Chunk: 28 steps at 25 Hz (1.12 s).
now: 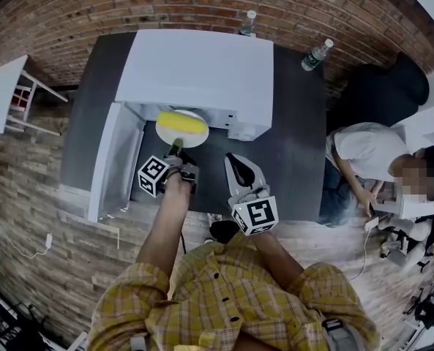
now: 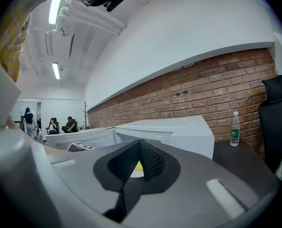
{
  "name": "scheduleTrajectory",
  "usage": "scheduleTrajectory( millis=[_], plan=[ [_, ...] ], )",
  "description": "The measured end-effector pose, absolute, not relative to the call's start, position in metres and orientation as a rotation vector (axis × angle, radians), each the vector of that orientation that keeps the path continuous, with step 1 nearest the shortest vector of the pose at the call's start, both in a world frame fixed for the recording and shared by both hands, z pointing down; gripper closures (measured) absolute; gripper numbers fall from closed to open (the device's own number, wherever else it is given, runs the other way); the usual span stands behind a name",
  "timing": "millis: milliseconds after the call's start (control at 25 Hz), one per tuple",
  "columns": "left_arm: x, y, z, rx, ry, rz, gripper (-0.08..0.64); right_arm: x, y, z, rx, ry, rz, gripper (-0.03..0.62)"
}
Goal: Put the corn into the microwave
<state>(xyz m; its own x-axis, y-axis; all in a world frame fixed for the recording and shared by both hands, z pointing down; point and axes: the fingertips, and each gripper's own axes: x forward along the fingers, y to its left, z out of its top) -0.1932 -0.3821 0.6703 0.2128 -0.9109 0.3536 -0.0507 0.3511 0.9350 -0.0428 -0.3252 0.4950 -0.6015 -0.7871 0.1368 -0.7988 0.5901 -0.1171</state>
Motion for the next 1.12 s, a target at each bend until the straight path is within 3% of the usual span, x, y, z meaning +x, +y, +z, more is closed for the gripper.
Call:
scheduleTrajectory(
  millis=[1120],
  plan=[
    [-0.198,-0.439,0.715,0.974,-1.235,-0.765,0.54,-0.031,-0.326,0.501,1.38,-2.7,0.258,0.589]
  ],
)
